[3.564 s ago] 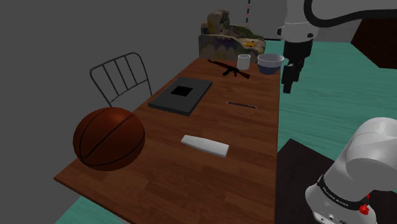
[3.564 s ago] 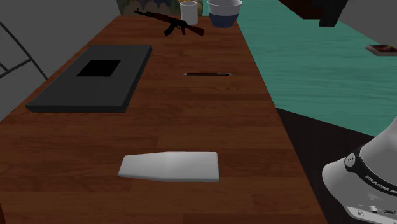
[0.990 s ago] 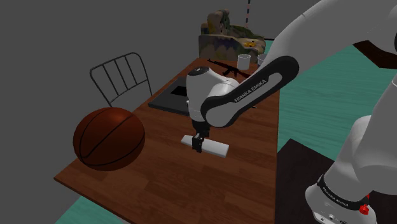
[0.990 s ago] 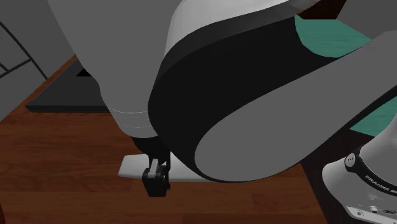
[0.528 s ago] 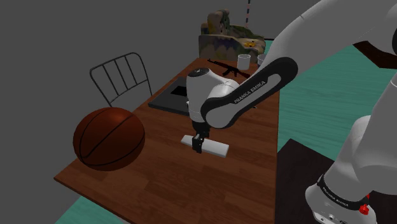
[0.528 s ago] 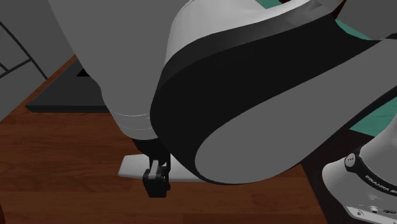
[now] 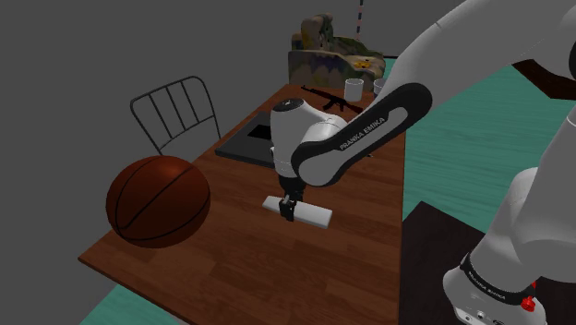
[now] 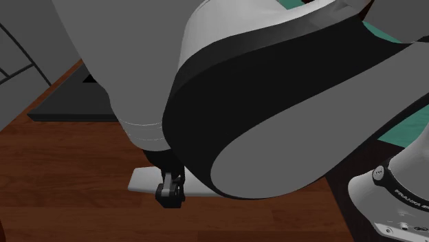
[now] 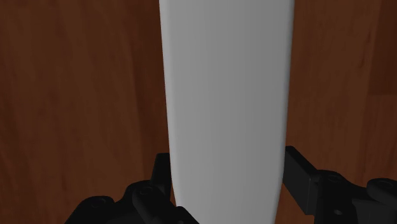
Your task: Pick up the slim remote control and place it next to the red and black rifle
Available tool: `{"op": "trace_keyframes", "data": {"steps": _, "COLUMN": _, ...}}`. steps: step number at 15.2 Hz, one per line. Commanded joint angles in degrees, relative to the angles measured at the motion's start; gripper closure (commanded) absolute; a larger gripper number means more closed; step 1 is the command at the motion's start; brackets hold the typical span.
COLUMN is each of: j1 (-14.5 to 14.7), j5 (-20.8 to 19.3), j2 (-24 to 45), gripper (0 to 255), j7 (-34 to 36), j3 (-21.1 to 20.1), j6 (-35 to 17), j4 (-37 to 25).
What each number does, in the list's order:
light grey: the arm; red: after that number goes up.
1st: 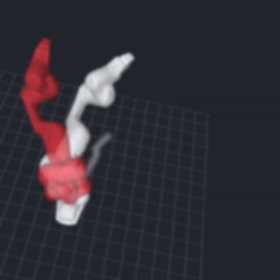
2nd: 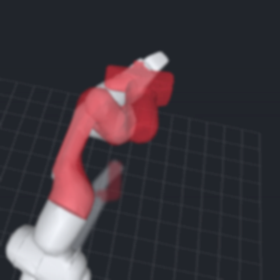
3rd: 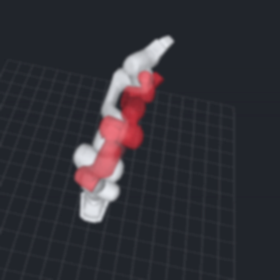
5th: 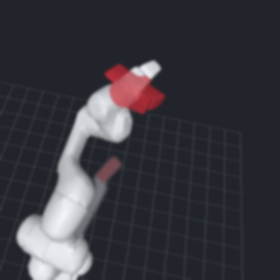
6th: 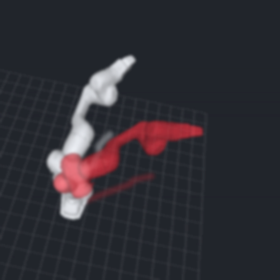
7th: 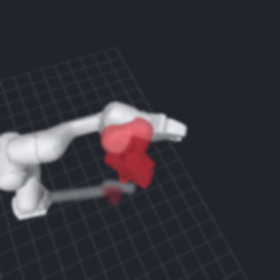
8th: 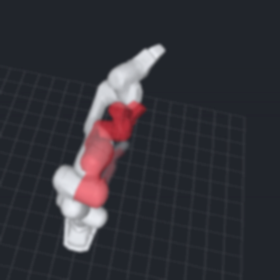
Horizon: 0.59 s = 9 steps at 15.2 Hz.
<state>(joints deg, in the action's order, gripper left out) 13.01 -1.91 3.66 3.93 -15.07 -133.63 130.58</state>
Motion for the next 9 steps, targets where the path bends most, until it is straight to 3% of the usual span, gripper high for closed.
{"op": "trace_keyframes", "data": {"steps": 1, "j1": 0.0, "j5": 0.0, "j2": 0.0, "gripper": 255, "j7": 0.0, "j3": 0.0, "j6": 0.0, "j4": 0.0}}
{"op": "trace_keyframes", "data": {"steps": 9, "j1": -0.09, "j5": 1.26, "j2": -3.36, "gripper": 255, "j7": -0.94, "j3": -0.05, "j6": 5.28, "j4": -2.05}}
